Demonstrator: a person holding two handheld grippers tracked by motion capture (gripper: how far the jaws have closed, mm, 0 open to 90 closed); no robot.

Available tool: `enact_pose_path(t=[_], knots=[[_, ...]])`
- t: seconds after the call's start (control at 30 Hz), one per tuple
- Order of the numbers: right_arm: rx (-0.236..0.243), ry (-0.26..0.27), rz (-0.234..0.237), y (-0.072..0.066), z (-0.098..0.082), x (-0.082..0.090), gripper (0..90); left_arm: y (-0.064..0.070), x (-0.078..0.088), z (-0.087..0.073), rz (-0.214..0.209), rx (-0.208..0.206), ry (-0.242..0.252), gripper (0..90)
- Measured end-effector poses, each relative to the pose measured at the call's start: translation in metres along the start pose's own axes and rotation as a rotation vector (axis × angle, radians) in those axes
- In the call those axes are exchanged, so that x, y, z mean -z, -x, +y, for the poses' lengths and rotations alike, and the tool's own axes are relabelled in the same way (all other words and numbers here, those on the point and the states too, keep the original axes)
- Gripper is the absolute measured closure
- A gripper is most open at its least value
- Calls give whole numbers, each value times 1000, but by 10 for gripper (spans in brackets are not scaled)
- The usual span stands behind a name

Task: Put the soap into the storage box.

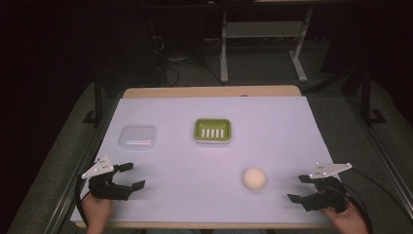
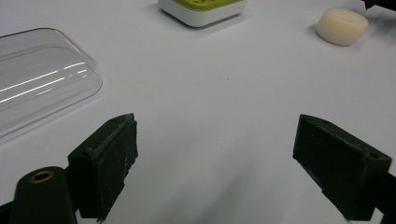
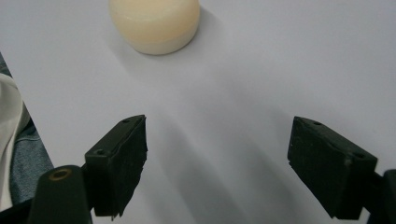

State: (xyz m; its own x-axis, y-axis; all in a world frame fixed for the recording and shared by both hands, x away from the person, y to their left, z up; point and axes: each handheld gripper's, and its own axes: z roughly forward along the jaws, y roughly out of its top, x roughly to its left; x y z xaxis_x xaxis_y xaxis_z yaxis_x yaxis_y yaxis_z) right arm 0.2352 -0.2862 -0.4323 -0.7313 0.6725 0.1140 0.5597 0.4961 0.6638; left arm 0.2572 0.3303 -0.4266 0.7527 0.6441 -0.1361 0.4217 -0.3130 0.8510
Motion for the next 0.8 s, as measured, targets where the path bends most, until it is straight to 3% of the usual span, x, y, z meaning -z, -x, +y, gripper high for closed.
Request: enact_pose_path(t=[0.17,0.8], knots=[[1,4,5,-2,2,-1,183,-1,1,0,3,-3,0,133],[77,-15,9,-19,19,-10,194,-2,2,0,12,2,8,132]])
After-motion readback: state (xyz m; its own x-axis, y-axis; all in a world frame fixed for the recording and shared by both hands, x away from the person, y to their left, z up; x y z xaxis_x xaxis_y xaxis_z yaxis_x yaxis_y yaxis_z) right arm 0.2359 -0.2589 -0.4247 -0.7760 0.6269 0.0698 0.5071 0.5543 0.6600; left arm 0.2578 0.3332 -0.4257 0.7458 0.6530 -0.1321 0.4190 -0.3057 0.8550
